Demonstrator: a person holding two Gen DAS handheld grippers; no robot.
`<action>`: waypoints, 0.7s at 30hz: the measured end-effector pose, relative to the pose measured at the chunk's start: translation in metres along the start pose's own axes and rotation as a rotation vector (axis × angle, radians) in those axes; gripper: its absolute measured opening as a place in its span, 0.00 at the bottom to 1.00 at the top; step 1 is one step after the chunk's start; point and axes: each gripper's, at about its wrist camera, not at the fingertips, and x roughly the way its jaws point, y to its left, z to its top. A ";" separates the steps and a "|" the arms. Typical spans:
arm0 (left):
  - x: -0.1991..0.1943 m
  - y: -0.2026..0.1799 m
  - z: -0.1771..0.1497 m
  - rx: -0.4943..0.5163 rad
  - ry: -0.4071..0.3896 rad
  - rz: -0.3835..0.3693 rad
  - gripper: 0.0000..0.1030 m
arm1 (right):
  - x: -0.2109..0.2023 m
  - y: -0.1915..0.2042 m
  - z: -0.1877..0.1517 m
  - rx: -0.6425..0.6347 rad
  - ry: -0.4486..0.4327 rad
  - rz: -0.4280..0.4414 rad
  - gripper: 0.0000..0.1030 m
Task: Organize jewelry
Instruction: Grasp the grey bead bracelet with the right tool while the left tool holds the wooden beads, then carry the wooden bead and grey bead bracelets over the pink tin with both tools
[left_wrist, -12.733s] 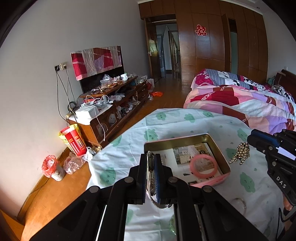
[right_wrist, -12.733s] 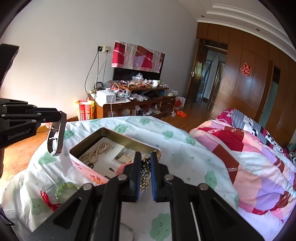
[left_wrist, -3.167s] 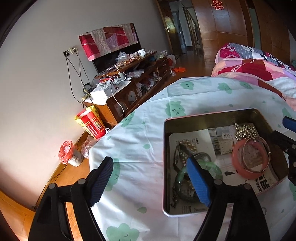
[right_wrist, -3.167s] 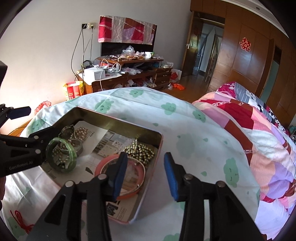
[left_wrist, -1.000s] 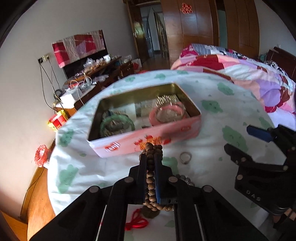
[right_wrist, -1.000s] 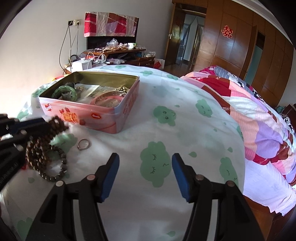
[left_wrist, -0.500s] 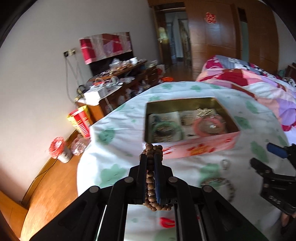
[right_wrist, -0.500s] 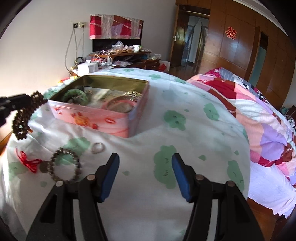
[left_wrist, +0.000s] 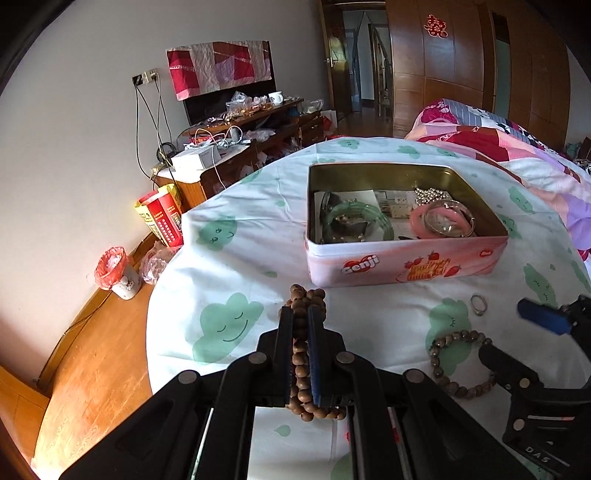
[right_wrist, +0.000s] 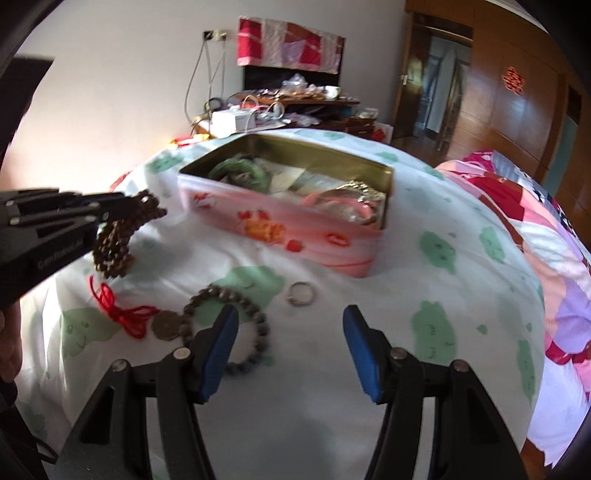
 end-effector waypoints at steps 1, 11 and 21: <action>0.001 0.000 -0.001 -0.001 0.002 -0.003 0.06 | 0.002 0.002 -0.001 -0.009 0.008 0.005 0.51; -0.007 -0.005 0.001 0.008 -0.015 -0.011 0.06 | -0.003 0.006 -0.009 -0.040 0.027 0.043 0.10; -0.025 -0.008 0.009 0.019 -0.056 -0.010 0.06 | -0.020 -0.002 0.000 -0.042 -0.053 -0.023 0.10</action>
